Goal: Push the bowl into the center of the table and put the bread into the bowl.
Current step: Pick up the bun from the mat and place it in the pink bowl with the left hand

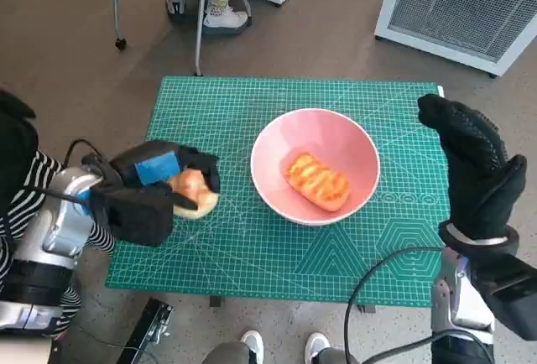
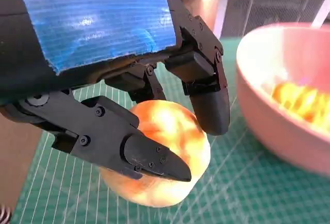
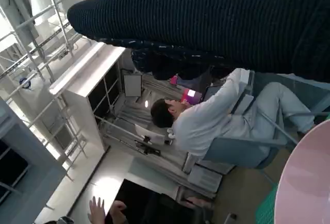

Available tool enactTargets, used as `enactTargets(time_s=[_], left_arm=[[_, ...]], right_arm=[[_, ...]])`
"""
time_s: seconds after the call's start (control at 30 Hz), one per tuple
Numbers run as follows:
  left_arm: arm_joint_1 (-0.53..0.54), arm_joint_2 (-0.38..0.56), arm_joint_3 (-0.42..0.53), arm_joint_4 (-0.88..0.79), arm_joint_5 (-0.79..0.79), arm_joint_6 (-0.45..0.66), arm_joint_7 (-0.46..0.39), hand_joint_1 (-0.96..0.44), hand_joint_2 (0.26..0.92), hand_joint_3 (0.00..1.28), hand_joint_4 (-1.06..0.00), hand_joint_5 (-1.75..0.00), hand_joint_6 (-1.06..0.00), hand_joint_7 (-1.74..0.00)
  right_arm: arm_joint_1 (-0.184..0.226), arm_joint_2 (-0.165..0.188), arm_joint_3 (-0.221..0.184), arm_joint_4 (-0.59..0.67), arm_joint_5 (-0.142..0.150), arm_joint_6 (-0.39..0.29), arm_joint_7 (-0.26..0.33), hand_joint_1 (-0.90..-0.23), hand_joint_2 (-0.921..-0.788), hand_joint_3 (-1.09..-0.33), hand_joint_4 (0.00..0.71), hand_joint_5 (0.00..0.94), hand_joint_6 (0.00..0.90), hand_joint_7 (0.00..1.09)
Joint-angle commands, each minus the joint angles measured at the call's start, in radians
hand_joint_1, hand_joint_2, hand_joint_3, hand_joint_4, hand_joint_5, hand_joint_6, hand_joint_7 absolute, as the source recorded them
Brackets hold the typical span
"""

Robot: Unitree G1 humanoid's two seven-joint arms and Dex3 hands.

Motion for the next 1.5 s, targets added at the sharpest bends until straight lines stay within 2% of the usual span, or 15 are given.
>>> enactTargets(time_s=[0.03, 0.4, 0.8, 1.1, 1.5], left_arm=[[-0.072, -0.018, 0.014, -0.030, -0.025, -0.011, -0.004, 0.00, 0.906, 0.05, -0.79, -1.05, -0.62, -1.18], [-0.214, -0.074, 0.010, -0.049, -0.044, 0.014, -0.015, 0.00, 0.919, 0.05, -0.76, -1.09, -0.60, -1.19], [-0.392, -0.224, -0.041, 0.017, -0.013, 0.065, 0.006, 0.00, 0.916, 0.04, -0.78, -1.06, -0.62, -1.19], [-0.511, -0.347, -0.106, 0.265, 0.033, 0.000, 0.084, 0.00, 0.911, 0.02, -0.78, -1.05, -0.67, -1.14], [-0.620, -0.479, -0.180, 0.561, 0.083, -0.083, 0.155, 0.00, 0.913, 0.02, -0.78, -1.08, -0.67, -1.11]], right_arm=[[0.026, 0.011, 0.003, 0.002, -0.012, 0.006, -0.010, -0.688, -0.921, -0.749, 0.131, 0.001, 0.001, 0.53], [0.038, 0.022, 0.005, -0.009, -0.023, 0.001, -0.024, -0.688, -0.921, -0.750, 0.131, 0.001, -0.001, 0.53], [0.056, 0.036, 0.007, -0.033, -0.044, 0.000, -0.051, -0.689, -0.921, -0.753, 0.137, 0.004, -0.001, 0.53], [0.074, 0.043, 0.006, -0.055, -0.051, 0.005, -0.069, -0.697, -0.921, -0.755, 0.138, 0.003, 0.002, 0.53], [0.090, 0.041, 0.003, -0.085, -0.058, 0.022, -0.094, -0.698, -0.921, -0.752, 0.143, 0.005, 0.008, 0.56]])
